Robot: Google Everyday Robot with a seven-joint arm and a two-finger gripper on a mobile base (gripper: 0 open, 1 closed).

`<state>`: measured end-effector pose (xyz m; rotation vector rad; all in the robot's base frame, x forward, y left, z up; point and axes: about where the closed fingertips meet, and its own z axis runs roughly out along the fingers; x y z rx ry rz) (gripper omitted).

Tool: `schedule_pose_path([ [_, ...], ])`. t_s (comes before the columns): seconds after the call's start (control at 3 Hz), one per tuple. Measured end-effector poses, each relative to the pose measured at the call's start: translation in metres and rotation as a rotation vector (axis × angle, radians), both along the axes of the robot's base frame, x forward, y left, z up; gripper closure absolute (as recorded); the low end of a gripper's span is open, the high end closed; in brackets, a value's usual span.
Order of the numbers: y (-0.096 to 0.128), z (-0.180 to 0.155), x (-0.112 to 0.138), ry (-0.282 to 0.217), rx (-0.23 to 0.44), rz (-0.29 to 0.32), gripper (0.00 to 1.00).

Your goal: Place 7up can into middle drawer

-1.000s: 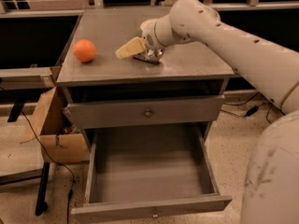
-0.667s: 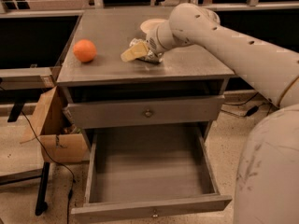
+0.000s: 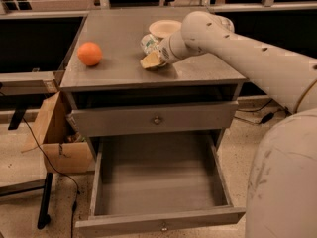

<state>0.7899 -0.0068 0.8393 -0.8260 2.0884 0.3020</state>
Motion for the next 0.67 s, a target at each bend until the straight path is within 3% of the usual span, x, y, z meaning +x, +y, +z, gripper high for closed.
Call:
schedule_pose_path([
  [0.67,-0.025,0.024,-0.021,-0.073,0.02,-0.044,0.88],
])
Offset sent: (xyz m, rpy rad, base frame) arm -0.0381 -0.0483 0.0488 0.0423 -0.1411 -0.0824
